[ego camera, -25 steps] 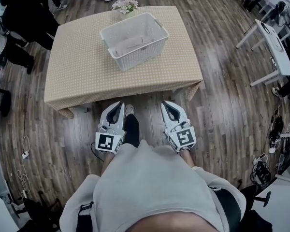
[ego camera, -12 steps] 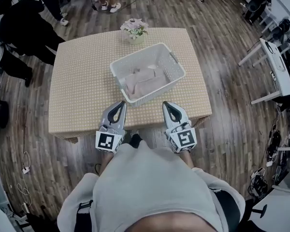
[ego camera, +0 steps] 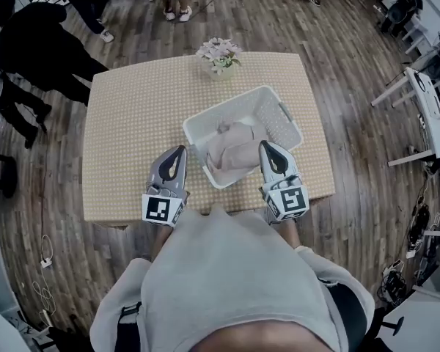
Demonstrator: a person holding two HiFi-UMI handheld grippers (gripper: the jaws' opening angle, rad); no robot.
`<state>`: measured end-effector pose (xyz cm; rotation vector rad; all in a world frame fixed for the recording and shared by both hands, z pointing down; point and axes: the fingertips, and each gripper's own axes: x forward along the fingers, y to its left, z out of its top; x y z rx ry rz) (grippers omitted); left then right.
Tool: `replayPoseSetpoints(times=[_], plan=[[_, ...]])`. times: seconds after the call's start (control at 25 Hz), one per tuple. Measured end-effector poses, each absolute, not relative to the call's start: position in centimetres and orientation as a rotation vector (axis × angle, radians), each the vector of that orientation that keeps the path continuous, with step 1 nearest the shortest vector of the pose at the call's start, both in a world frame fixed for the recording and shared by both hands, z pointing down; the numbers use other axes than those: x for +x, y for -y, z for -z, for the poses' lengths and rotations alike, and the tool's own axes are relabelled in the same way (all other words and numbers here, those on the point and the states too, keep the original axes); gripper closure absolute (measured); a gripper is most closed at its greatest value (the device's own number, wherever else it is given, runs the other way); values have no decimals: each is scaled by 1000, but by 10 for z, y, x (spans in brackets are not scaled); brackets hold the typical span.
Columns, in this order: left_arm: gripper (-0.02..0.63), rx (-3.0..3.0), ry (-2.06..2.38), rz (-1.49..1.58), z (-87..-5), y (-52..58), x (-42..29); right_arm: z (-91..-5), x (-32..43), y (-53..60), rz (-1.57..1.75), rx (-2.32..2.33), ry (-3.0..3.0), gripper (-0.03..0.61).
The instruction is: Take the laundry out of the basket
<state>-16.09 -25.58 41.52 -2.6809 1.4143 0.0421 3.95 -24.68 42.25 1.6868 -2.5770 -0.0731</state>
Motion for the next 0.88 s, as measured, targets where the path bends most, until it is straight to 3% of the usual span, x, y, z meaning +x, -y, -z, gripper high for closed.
replayPoseSetpoints(times=[0.88], plan=[[603, -2725, -1645, 104, -459, 288, -172, -446, 56, 299, -92, 1560, 2558, 580]])
